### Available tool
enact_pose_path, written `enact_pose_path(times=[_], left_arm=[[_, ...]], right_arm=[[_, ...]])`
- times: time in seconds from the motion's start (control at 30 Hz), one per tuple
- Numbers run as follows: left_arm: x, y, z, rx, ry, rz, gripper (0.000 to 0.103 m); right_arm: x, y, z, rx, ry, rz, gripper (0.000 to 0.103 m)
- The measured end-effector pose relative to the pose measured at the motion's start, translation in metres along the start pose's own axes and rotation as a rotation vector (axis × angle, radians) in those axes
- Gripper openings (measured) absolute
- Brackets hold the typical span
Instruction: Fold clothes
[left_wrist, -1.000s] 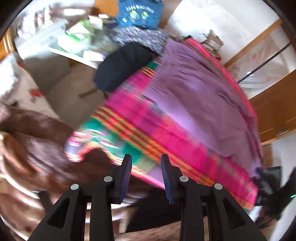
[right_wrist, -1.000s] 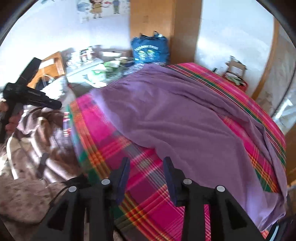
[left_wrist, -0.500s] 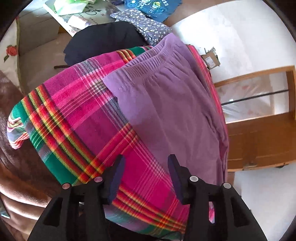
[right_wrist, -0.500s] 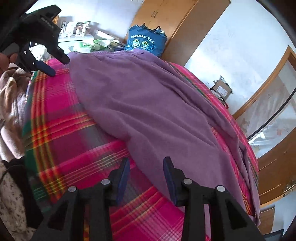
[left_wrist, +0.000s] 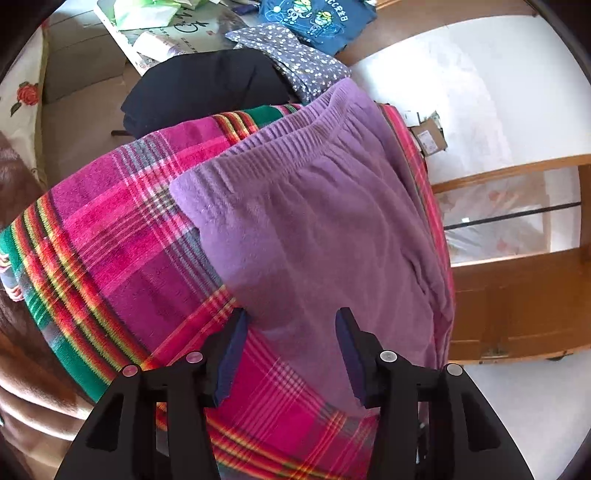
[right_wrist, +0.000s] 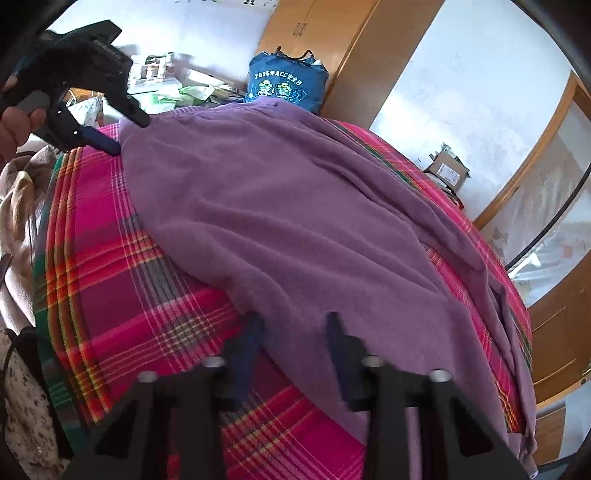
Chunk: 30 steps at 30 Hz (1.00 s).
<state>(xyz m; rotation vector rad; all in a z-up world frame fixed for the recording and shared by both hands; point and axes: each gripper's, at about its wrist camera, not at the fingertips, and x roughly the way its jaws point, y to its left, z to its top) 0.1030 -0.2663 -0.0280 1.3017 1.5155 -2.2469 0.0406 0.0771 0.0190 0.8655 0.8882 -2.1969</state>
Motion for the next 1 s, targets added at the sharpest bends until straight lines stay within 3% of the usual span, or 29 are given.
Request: enact_pose_path(times=[0.1, 0.2, 0.47, 0.57, 0.6, 0.63, 0.7, 0.8, 1.0], left_arm=[[0.001, -0.001, 0.002, -0.021, -0.010, 0.004, 0.029], [-0.004, -0.004, 0.005, -0.011, -0.039, -0.010, 0.008], [-0.005, -0.003, 0.013, -0.053, -0.054, -0.045, 0.005], [-0.010, -0.006, 0.015, -0.059, -0.074, -0.067, 0.004], [-0.014, -0.007, 0.016, -0.061, -0.086, -0.069, 0.004], [-0.015, -0.009, 0.017, -0.053, -0.089, -0.072, 0.004], [-0.019, -0.014, 0.018, -0.038, -0.094, -0.079, 0.004], [-0.024, -0.020, 0.017, -0.032, -0.104, -0.088, 0.004], [-0.030, -0.018, 0.017, -0.042, -0.104, -0.095, 0.004]], right_arm=[[-0.004, 0.003, 0.001, -0.021, -0.016, 0.004, 0.004], [-0.010, -0.005, 0.005, 0.014, -0.035, 0.024, 0.003], [-0.020, -0.018, 0.008, 0.055, -0.025, 0.105, 0.003], [-0.024, -0.008, 0.008, 0.020, -0.040, 0.130, 0.006], [-0.027, -0.003, 0.009, 0.005, -0.054, 0.139, 0.011], [-0.030, 0.004, 0.010, -0.020, -0.073, 0.134, 0.024], [-0.031, 0.018, 0.015, -0.068, -0.095, 0.114, 0.039], [-0.028, 0.030, 0.021, -0.105, -0.110, 0.102, 0.040], [-0.012, 0.056, 0.033, -0.168, -0.112, -0.017, 0.040]])
